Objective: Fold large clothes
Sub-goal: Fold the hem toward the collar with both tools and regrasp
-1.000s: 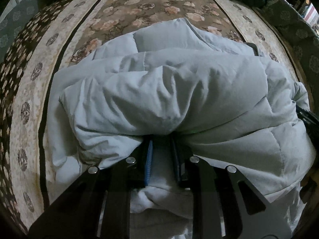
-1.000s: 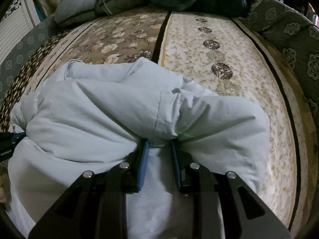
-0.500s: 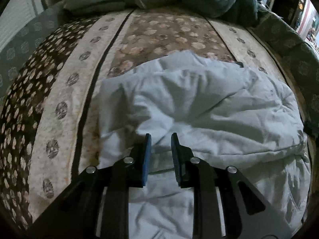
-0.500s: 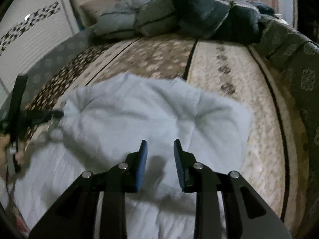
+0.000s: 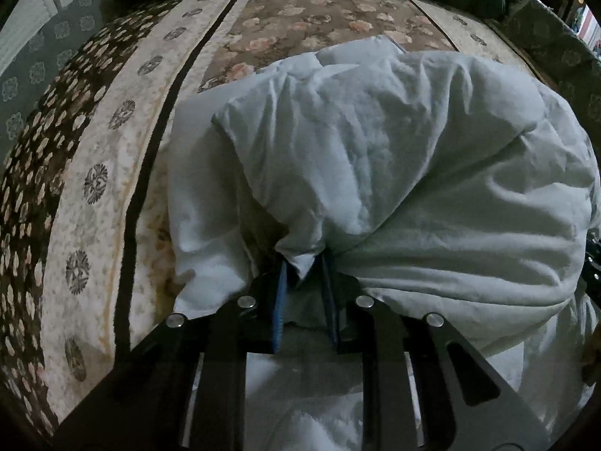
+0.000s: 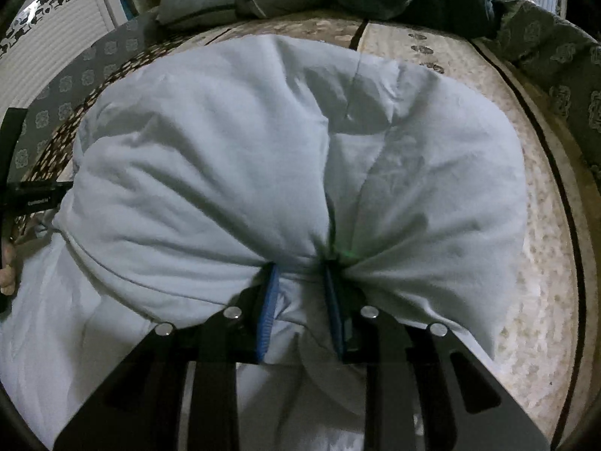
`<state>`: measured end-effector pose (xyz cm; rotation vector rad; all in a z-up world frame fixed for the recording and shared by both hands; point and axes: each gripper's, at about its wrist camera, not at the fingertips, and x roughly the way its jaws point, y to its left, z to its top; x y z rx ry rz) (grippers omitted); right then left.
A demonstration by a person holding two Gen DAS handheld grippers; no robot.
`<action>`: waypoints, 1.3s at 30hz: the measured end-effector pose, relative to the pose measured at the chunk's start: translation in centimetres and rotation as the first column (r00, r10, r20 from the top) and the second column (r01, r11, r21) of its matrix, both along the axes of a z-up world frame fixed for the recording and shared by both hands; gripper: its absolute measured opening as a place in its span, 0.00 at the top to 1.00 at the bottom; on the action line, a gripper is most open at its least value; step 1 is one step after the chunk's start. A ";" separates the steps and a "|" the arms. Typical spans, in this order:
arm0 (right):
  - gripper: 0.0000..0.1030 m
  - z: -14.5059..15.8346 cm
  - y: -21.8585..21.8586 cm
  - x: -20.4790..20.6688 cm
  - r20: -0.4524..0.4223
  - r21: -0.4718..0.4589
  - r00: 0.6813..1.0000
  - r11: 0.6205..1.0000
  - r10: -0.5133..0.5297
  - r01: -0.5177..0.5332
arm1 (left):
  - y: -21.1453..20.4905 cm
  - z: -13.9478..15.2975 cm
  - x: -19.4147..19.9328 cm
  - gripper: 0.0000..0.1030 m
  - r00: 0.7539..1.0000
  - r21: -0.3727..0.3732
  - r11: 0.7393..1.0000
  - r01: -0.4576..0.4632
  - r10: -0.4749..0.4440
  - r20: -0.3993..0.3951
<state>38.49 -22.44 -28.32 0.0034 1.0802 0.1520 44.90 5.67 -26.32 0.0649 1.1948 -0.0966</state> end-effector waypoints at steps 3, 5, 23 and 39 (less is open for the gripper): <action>0.76 0.5 0.0 0.2 -0.014 0.007 1.000 1.000 -0.005 0.005 | 0.0 0.0 0.4 0.82 1.000 -0.012 1.000 -0.018 0.018 -0.010; 0.76 1.8 -0.2 -0.2 -0.010 0.010 1.000 1.000 0.000 0.000 | 0.2 1.1 0.0 0.82 0.999 -0.019 0.999 -0.039 0.039 -0.007; 0.73 1.6 -7.8 6.8 -0.006 -0.008 0.971 0.971 -0.238 0.238 | 0.3 0.5 4.0 0.58 0.994 -0.065 0.992 -0.105 0.104 -0.020; 0.68 17.1 -1.1 -7.9 0.294 0.116 0.954 0.993 -0.062 0.029 | -1.6 12.6 -8.2 0.63 0.982 -0.123 0.991 -0.054 0.075 0.172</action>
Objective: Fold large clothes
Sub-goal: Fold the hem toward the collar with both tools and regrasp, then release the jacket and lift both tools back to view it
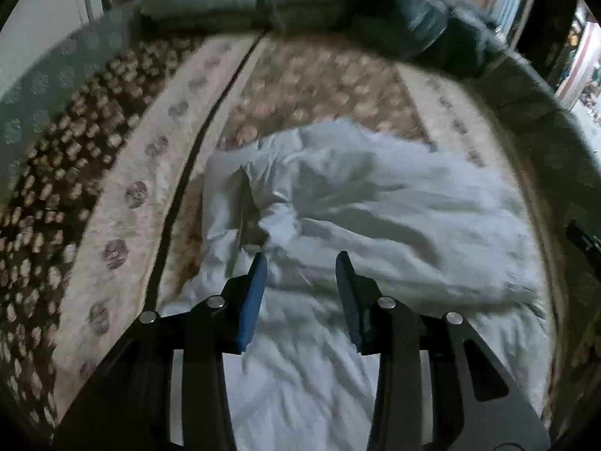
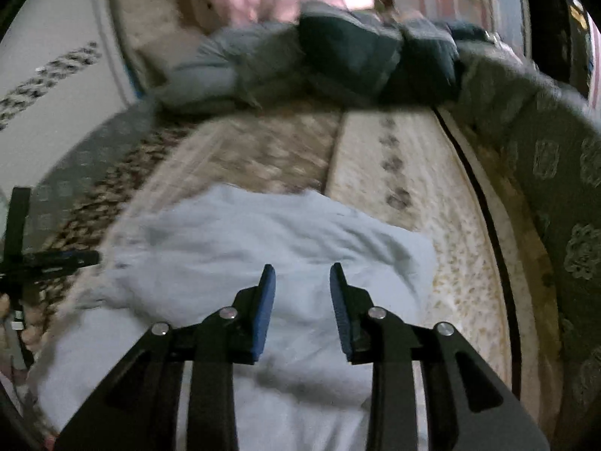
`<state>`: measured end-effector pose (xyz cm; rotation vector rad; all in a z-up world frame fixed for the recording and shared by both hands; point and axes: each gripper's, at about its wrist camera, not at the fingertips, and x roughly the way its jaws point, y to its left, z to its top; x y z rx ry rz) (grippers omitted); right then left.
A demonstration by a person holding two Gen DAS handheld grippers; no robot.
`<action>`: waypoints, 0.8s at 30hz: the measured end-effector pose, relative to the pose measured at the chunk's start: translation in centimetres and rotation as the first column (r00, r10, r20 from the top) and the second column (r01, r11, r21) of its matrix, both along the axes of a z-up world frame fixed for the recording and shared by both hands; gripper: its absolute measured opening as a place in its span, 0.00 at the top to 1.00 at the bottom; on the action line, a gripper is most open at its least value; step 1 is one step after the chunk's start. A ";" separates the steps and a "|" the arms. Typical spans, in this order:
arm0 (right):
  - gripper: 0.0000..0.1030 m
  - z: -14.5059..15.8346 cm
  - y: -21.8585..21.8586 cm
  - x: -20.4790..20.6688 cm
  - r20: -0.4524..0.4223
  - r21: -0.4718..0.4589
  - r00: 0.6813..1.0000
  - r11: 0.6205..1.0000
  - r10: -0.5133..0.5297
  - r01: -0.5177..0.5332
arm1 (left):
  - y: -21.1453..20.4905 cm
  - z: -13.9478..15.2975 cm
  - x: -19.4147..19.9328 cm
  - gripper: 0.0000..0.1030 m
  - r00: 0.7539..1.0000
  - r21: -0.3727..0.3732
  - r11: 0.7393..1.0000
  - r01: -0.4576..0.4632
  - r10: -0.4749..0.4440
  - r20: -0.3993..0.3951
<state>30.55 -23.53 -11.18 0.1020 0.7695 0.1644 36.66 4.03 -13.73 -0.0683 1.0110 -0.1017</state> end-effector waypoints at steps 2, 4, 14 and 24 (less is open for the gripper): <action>0.56 2.2 1.1 -2.6 0.033 0.018 0.999 1.000 0.007 -0.008 | -0.3 2.6 -3.2 0.57 0.999 -0.023 1.000 -0.001 0.002 0.048; 0.54 4.1 2.4 -5.4 0.046 0.019 0.999 1.000 0.014 -0.014 | -0.3 5.0 -6.9 0.51 0.996 -0.034 0.999 -0.001 0.004 0.094; 0.52 10.6 5.5 -18.4 0.075 0.057 0.996 0.997 0.051 -0.055 | 2.0 10.5 -19.7 0.37 0.990 -0.088 0.996 0.005 0.008 0.144; 0.47 14.6 5.3 -29.4 0.130 0.072 0.991 0.997 0.018 -0.028 | 2.9 14.3 -29.4 0.16 0.969 -0.057 0.998 0.037 -0.022 0.246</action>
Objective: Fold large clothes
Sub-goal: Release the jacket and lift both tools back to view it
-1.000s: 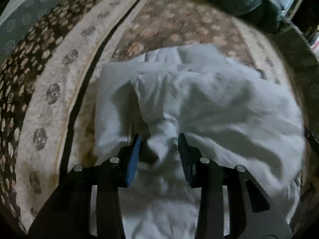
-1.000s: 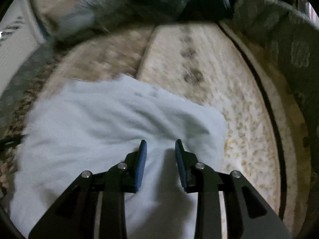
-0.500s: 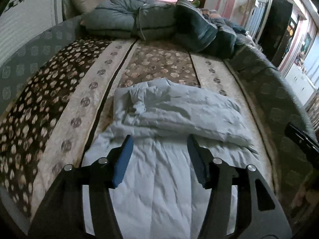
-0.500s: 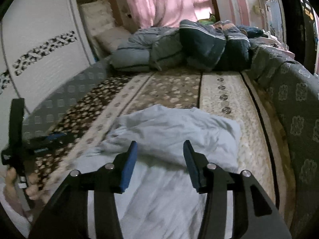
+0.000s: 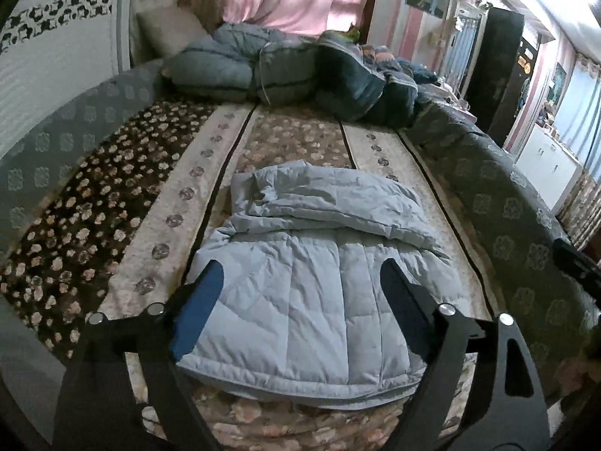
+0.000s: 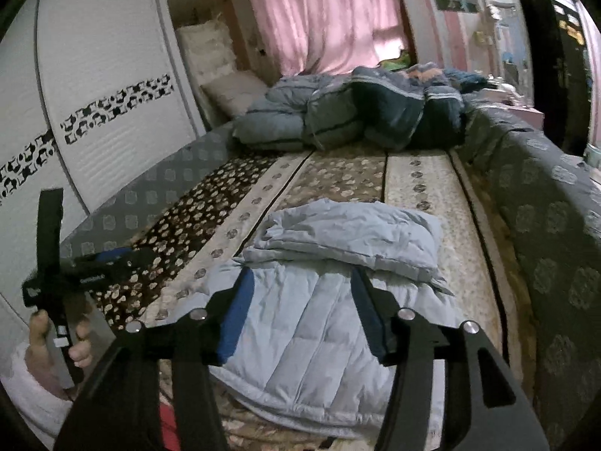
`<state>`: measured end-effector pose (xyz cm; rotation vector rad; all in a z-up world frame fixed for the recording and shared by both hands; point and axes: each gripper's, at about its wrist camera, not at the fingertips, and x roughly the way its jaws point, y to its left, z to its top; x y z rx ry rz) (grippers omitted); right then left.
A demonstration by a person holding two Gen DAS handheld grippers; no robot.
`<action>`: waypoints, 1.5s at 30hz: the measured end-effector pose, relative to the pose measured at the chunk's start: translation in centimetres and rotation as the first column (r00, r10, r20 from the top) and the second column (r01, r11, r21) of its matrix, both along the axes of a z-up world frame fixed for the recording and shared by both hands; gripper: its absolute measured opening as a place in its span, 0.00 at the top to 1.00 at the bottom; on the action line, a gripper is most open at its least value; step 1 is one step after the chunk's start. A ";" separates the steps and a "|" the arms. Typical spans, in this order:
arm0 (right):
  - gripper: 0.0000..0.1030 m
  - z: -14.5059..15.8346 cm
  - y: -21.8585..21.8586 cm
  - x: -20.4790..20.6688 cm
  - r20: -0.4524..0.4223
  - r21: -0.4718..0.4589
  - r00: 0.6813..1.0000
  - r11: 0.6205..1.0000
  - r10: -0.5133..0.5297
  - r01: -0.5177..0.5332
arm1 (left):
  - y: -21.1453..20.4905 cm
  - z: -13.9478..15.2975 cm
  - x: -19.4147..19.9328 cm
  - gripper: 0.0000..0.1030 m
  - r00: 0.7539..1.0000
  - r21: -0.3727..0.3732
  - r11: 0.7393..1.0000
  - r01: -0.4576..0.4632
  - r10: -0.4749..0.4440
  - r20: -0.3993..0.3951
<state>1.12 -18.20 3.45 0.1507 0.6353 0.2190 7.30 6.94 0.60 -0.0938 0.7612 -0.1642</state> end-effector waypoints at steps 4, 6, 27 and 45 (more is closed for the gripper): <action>0.31 -0.7 0.0 -2.9 0.041 -0.070 0.998 0.996 -0.050 0.053 | 0.9 -0.9 -2.0 0.07 1.000 -0.017 1.000 -0.008 0.008 0.019; 0.26 -2.6 -0.1 -3.7 0.041 -0.126 0.995 0.988 -0.087 0.091 | 1.4 -2.2 -2.4 0.05 0.999 0.015 0.999 -0.041 0.040 0.024; 0.11 -13.9 -3.9 -1.6 0.033 -0.190 0.952 0.933 -0.304 0.304 | 5.4 -13.7 0.8 0.03 0.994 0.083 0.993 -0.081 0.086 -0.061; 0.11 -17.7 -6.8 -1.1 -0.021 -0.205 0.920 0.902 -0.392 0.380 | 8.5 -15.2 2.8 0.03 0.993 0.064 0.995 -0.075 0.080 -0.083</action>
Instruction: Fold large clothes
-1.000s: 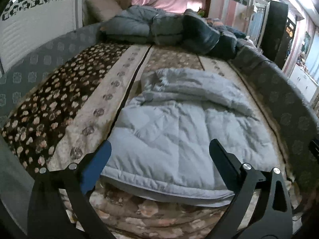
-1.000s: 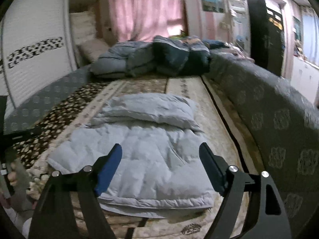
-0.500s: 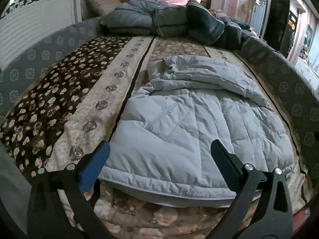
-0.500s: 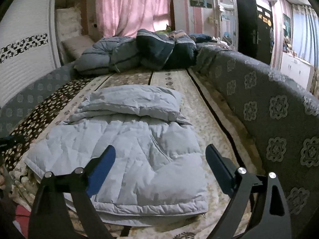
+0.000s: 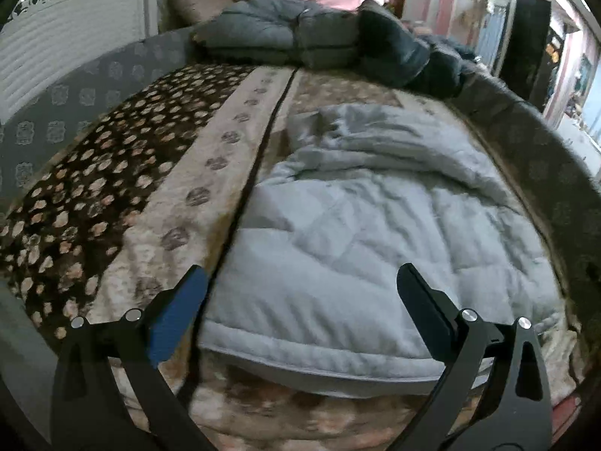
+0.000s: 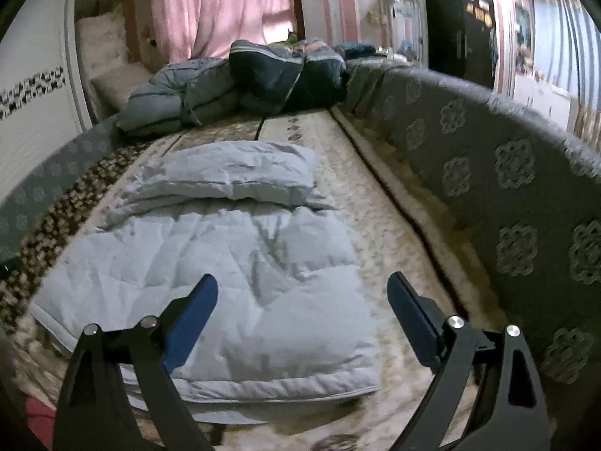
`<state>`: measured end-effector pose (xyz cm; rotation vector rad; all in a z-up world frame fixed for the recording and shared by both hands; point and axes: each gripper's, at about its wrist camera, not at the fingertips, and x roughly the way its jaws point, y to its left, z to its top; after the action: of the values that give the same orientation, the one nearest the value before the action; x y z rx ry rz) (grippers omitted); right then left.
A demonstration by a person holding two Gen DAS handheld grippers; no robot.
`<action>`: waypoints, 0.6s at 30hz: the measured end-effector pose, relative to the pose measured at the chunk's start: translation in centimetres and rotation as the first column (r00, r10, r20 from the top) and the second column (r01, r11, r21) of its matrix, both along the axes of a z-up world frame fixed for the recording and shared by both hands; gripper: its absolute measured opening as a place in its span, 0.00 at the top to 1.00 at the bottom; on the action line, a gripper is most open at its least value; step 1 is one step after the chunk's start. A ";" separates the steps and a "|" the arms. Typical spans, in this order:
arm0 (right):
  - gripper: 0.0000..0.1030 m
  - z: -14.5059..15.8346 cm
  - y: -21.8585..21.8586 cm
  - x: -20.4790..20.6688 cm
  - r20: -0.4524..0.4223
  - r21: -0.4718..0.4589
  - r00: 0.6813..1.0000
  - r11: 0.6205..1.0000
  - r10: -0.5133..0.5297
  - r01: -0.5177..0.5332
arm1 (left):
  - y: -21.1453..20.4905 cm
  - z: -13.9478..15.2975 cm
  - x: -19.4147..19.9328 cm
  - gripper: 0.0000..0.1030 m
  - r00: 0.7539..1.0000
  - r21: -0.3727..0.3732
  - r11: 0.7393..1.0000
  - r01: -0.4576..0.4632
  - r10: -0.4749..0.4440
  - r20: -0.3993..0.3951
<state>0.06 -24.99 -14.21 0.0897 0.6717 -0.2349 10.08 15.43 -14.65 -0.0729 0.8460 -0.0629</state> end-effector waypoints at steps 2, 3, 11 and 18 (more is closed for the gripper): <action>0.11 -0.4 -0.4 0.0 -0.004 0.001 1.000 1.000 -0.010 0.010 | 0.8 -0.8 0.5 0.03 1.000 -0.007 1.000 0.001 -0.001 -0.031; 0.11 -0.8 -0.6 0.1 -0.010 0.009 1.000 1.000 -0.014 0.014 | 1.1 -1.4 0.8 0.03 0.999 -0.014 1.000 0.002 -0.003 -0.052; 0.11 -2.2 0.5 0.7 -0.063 -0.020 0.998 1.000 0.016 -0.017 | 0.4 -6.7 0.9 0.03 0.988 0.124 0.992 0.028 -0.009 -0.152; 0.11 -3.8 0.1 1.0 -0.095 0.018 0.995 1.000 0.001 0.000 | 5.4 -6.1 -1.6 0.03 0.988 0.047 0.999 -0.015 0.022 -0.153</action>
<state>1.09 -24.84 -18.05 0.0961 0.7689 -0.2337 8.45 20.82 -20.79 -0.0427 0.9999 -0.0209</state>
